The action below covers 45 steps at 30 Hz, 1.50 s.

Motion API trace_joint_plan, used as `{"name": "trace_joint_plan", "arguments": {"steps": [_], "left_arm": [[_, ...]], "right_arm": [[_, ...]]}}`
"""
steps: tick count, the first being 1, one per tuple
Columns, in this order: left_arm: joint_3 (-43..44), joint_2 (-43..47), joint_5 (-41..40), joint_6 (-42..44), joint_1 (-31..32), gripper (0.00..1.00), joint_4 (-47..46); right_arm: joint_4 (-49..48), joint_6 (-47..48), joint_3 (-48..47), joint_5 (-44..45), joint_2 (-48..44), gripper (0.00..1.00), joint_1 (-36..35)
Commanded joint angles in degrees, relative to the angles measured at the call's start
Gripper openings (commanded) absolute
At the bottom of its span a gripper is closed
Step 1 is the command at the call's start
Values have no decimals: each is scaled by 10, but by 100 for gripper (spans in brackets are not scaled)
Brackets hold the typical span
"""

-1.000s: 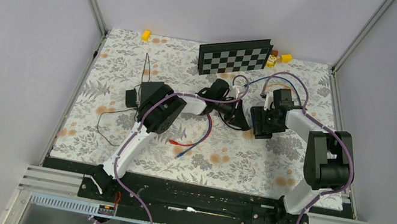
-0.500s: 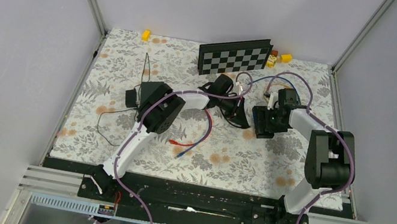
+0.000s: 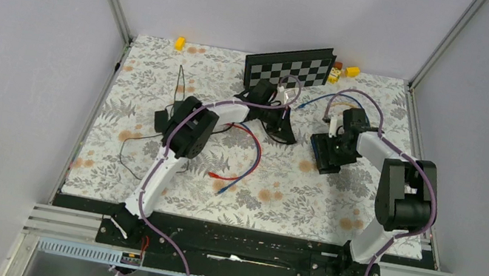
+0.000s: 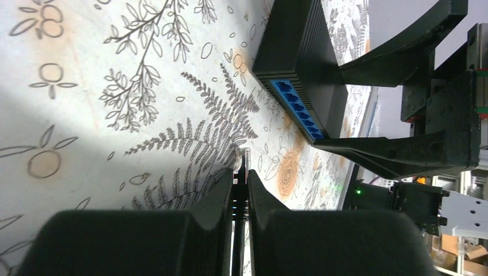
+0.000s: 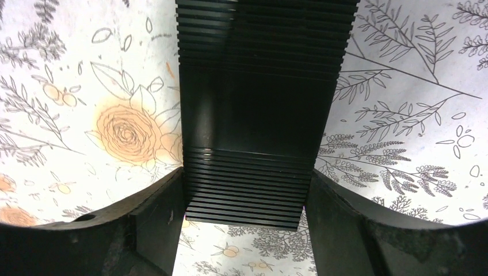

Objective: Pull the plug from the switch port
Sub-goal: Move the switch port to the center of the board.

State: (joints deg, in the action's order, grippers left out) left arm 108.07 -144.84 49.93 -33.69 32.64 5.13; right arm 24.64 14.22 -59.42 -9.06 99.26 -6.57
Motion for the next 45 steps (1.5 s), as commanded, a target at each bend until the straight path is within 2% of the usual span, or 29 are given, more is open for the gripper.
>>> {"name": "trace_joint_plan", "arguments": {"steps": [1,8,13,16,20,21,27,30,32,34,41,45], "left_arm": [[9,27,-47,66,-7,0,52],[17,48,-65,96,-18,0,71],[30,55,-74,105,-29,0,89],[23,64,-78,112,-29,0,97],[16,79,-85,132,-30,5,112],[15,84,-88,140,-30,8,115],[13,121,-108,201,-32,30,139],[13,141,-114,227,-34,46,150],[7,157,-113,240,-35,63,150],[-4,174,-113,253,-35,73,150],[-57,250,-97,269,-55,98,149],[-87,292,-94,279,-73,99,148]], "right_arm": [[62,71,-10,-4,-16,69,3],[125,261,34,-17,-79,78,3],[166,362,21,24,-82,83,4],[177,398,4,46,-61,88,4],[193,400,-32,44,-36,97,4],[195,395,-39,34,-35,99,4],[198,359,-51,-33,-66,100,4],[197,344,-45,-43,-88,100,4],[194,336,-38,-44,-106,100,4],[189,329,-32,-47,-121,100,4],[169,318,-37,-51,-106,100,4],[160,317,-56,-47,-61,100,4]]}}
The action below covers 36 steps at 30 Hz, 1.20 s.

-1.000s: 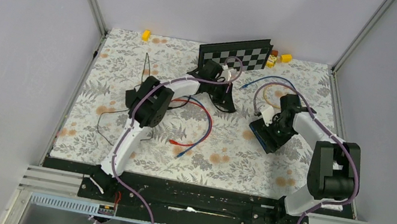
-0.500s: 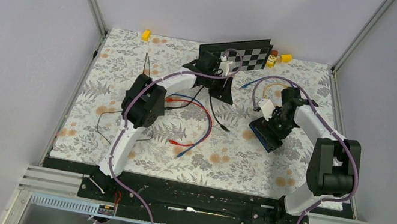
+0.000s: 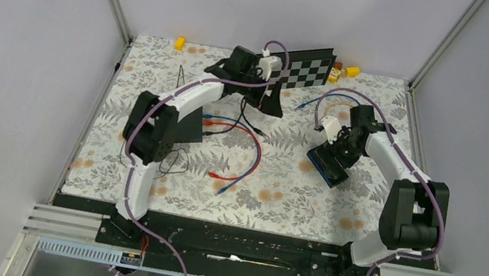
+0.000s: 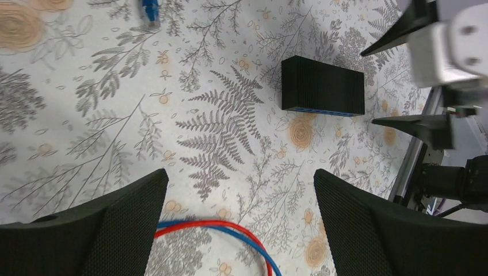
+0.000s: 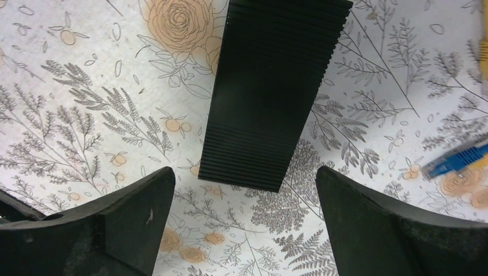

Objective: Pull the plug from the switch port
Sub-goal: Move the switch port to the center of the board.

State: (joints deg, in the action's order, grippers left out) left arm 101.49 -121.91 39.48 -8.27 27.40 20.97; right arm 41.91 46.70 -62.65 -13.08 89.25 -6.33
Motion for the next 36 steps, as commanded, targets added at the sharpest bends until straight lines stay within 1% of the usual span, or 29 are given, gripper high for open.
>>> {"name": "trace_joint_plan", "arguments": {"steps": [1,6,14,16,17,20,23,25,27,29,32,34,36], "left_arm": [[-28,72,10,29,-26,99,-10],[-57,103,3,33,-55,99,-18],[-73,119,45,-11,-94,99,-50],[-67,120,55,-21,-98,99,-53],[-62,119,59,-27,-98,99,-54],[-46,118,69,-42,-100,99,-54],[-40,123,71,-58,-105,99,-58],[-47,128,64,-69,-113,99,-64],[-60,133,54,-76,-126,99,-65],[-76,139,47,-73,-143,99,-60],[-104,152,19,-28,-169,99,-29],[-122,165,-27,18,-181,99,3],[-150,185,-88,67,-187,99,26]], "right_arm": [[-16,-8,-26,-9,48,100,1],[-23,-10,-41,-22,91,100,1],[-30,-3,-51,-7,145,99,-3],[-26,5,-56,2,153,92,-4],[-22,11,-60,8,157,87,-4],[-6,34,-71,36,168,66,-8],[10,69,-73,64,167,50,-11],[20,97,-73,79,163,44,-12],[27,123,-71,95,160,40,-12],[29,155,-64,124,157,39,-13],[16,216,-45,189,158,39,-12],[1,242,-42,224,166,44,-12],[-9,258,-54,244,180,52,-12]]}}
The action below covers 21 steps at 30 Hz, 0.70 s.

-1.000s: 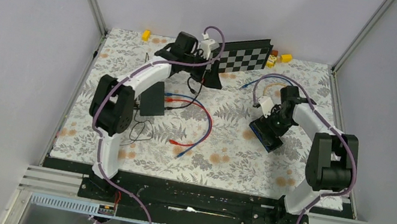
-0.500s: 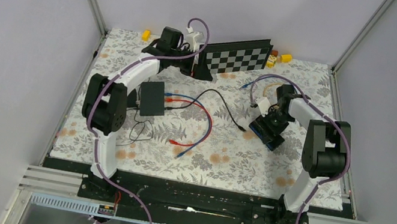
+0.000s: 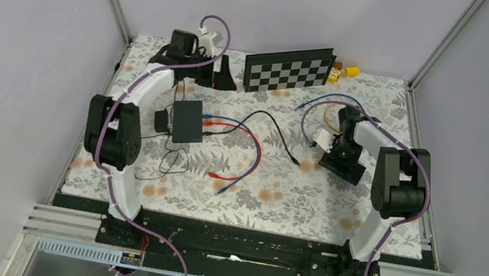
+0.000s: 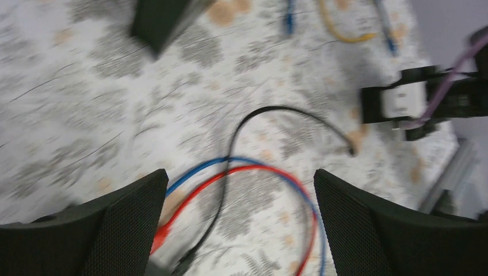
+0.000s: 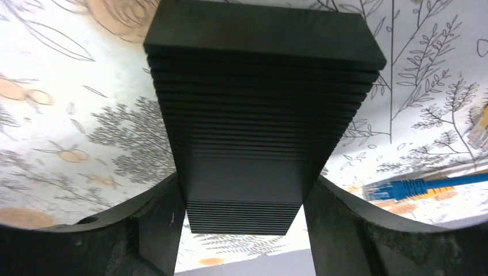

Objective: Pull the plug from the switch port
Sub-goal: Move the switch port to the center of the board.

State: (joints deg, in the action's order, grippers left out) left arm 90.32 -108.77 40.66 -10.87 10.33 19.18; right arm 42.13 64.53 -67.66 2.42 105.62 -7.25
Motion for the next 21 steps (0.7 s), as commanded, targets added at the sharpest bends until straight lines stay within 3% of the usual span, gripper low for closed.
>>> {"name": "trace_joint_plan", "arguments": {"steps": [1,6,8,14,21], "left_arm": [[-58,67,-135,115,-16,99,50],[-159,146,-284,184,-17,99,46],[-197,171,-329,197,-21,99,33],[-256,205,-388,196,-58,99,18],[-254,163,-335,180,-99,99,19]], "right_arm": [[-14,82,-15,91,23,57,-3],[-15,69,-73,42,42,91,-4],[-16,53,-88,12,40,99,-5],[-5,-11,-107,-94,1,100,-13],[9,-144,-110,-220,-81,100,-24]]}}
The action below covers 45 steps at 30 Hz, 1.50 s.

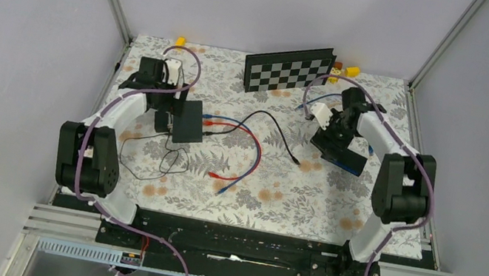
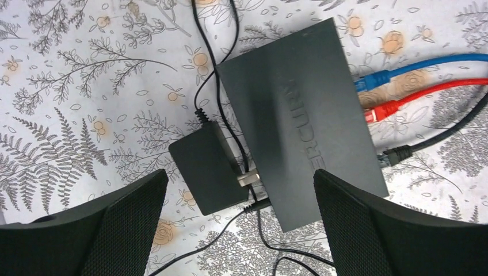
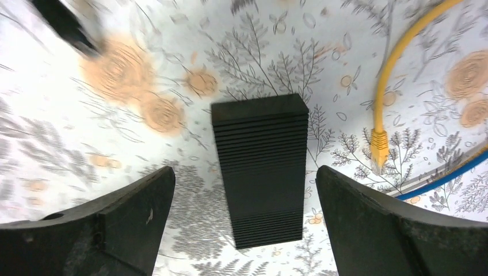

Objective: Pull the plug from the switch port
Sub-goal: Move the switch port to the center of the board.

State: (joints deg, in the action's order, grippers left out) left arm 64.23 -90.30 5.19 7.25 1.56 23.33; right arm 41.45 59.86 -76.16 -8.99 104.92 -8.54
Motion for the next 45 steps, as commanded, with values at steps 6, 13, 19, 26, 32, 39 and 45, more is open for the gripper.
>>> {"name": "trace_joint_plan", "arguments": {"steps": [6,13,19,26,32,39,45], "left_arm": [[48,-76,92,-17,-12,98,-15],[77,-128,106,-50,-12,97,-21],[74,-150,96,-71,-12,97,-31],[58,-168,119,-88,-11,97,-39],[46,-173,218,-82,-3,93,-41],[16,-148,291,-60,44,90,-68],[9,-150,310,-71,101,90,-102]], "right_arm": [[43,-206,-31,-190,-123,100,-34],[29,-300,-11,-233,-140,100,-46],[-5,-343,2,-262,-132,100,-58],[-63,-369,46,-271,-139,100,-68],[-72,-364,71,-266,-145,100,-68],[-76,-367,75,-266,-135,100,-69],[-89,-405,62,-264,-126,100,-68]]}}
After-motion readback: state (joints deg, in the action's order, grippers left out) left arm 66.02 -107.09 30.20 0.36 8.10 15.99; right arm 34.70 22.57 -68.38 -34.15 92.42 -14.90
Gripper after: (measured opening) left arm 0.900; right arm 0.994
